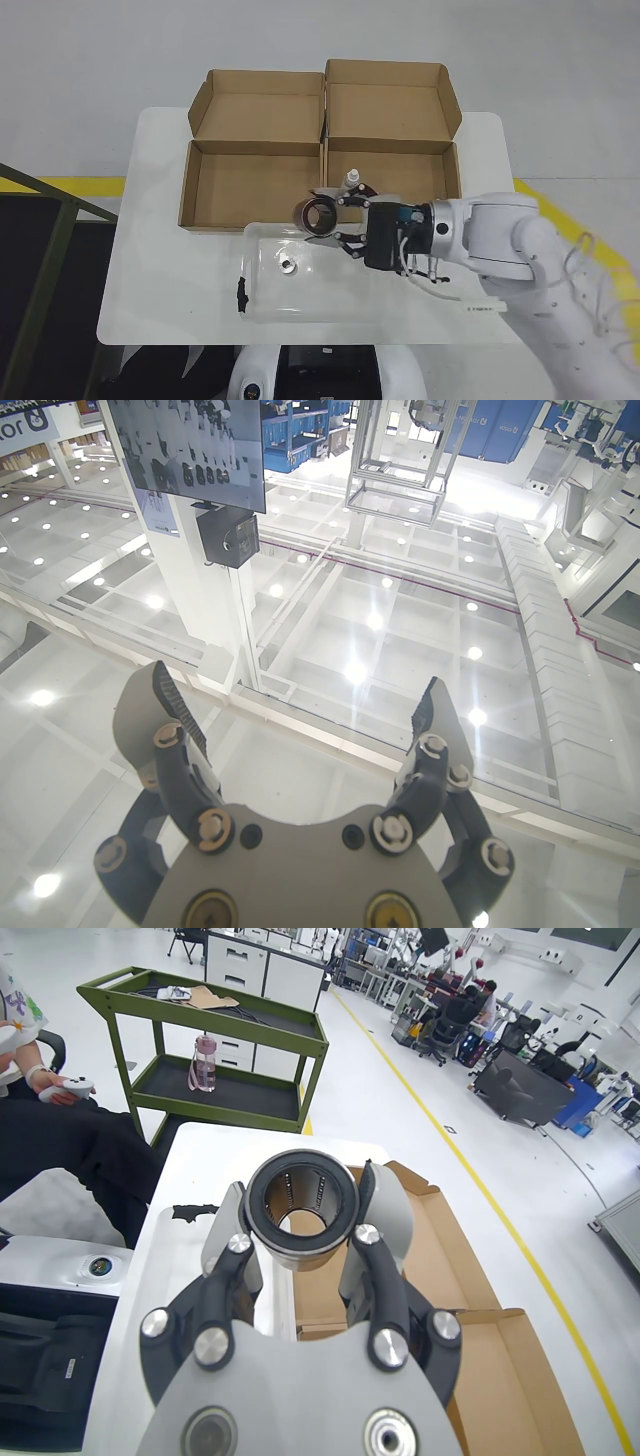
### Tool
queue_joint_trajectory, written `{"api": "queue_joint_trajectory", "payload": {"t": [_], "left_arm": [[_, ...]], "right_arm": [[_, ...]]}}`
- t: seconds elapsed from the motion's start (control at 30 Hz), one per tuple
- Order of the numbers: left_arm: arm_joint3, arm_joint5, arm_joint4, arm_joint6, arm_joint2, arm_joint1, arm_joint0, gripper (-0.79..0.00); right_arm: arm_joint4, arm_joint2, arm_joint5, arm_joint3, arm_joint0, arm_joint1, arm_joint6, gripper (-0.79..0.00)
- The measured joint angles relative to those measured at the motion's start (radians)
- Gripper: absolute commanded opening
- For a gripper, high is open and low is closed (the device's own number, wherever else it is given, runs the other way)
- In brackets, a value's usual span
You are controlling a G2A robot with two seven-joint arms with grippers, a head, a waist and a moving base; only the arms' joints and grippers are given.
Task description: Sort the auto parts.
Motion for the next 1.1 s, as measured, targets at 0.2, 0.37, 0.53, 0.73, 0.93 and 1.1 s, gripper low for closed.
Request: {"api": "queue_joint_trajectory", "payload": {"t": [0.2, 0.37, 0.53, 0.73, 0.93, 1.1], "left_arm": [[0.0, 0.0, 0.0, 0.0, 0.0, 0.0, 0.0, 0.0], [0.0, 0.0, 0.0, 0.0, 0.0, 0.0, 0.0, 0.0], [0.0, 0.0, 0.0, 0.0, 0.0, 0.0, 0.0, 0.0], [0.0, 0.0, 0.0, 0.0, 0.0, 0.0, 0.0, 0.0], [0.0, 0.0, 0.0, 0.0, 0.0, 0.0, 0.0, 0.0], [0.0, 0.0, 0.0, 0.0, 0.0, 0.0, 0.0, 0.0]], "right_arm": [[-0.002, -0.1, 0.028, 0.116, 0.056, -0.019, 0.02, -0.785], [-0.011, -0.189, 0.061, 0.21, 0.121, -0.045, 0.018, -0.785], [-0.012, -0.26, 0.1, 0.298, 0.183, -0.072, 0.011, -0.785], [0.005, -0.345, 0.174, 0.39, 0.256, -0.111, 0.048, -0.785], [0.031, -0.406, 0.214, 0.479, 0.32, -0.149, 0.053, -0.785], [0.029, -0.467, 0.245, 0.547, 0.372, -0.188, 0.071, -0.785]]}}
